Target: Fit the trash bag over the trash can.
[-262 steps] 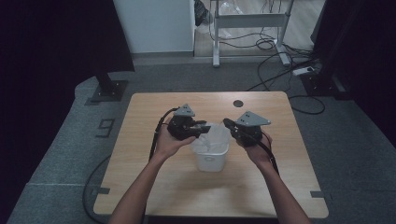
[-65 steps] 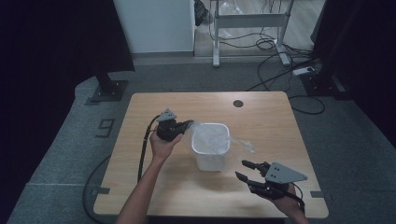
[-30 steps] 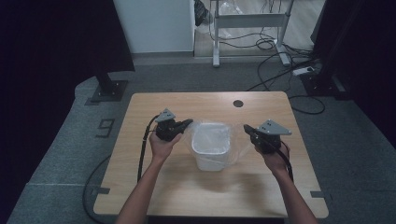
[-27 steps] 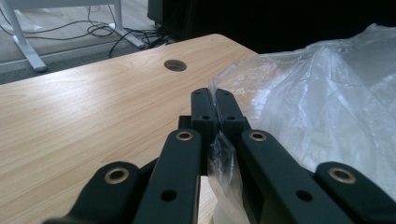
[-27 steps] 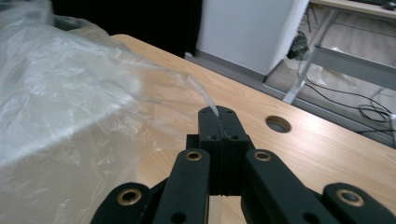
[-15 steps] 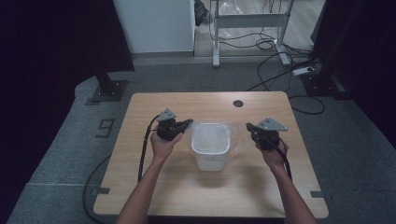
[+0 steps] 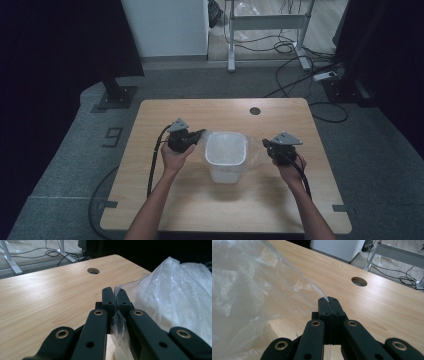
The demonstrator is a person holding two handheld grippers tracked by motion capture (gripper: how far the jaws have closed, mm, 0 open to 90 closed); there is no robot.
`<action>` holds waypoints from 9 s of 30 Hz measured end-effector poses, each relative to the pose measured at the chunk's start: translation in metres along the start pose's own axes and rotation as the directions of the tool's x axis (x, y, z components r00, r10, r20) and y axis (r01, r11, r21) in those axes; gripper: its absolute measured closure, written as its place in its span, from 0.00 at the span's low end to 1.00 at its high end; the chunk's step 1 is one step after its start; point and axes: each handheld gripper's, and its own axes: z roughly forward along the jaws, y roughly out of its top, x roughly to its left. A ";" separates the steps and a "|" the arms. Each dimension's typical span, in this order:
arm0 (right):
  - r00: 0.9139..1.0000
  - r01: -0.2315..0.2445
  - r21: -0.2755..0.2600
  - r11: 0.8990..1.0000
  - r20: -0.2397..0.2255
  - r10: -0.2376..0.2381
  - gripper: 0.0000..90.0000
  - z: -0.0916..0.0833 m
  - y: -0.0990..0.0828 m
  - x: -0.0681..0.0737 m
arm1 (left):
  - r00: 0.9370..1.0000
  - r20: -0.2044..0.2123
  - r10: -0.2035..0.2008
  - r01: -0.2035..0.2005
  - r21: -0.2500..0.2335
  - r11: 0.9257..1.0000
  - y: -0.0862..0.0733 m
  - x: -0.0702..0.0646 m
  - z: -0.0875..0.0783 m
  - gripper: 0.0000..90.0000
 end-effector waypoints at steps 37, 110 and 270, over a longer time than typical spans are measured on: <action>0.980 -0.043 -0.141 0.989 -0.197 0.015 0.54 -0.064 -0.004 0.021 | 1.000 0.000 -0.005 0.005 -0.003 1.000 -0.003 -0.003 -0.004 0.97; 0.943 0.000 -0.197 0.980 -0.326 -0.066 0.52 -0.089 -0.009 0.078 | 1.000 0.003 -0.006 0.006 -0.012 1.000 -0.003 -0.004 -0.008 0.96; 0.949 -0.023 -0.105 0.994 -0.315 -0.011 0.51 -0.052 -0.020 0.066 | 0.994 0.111 0.023 -0.020 -0.032 0.999 -0.040 0.006 -0.057 0.44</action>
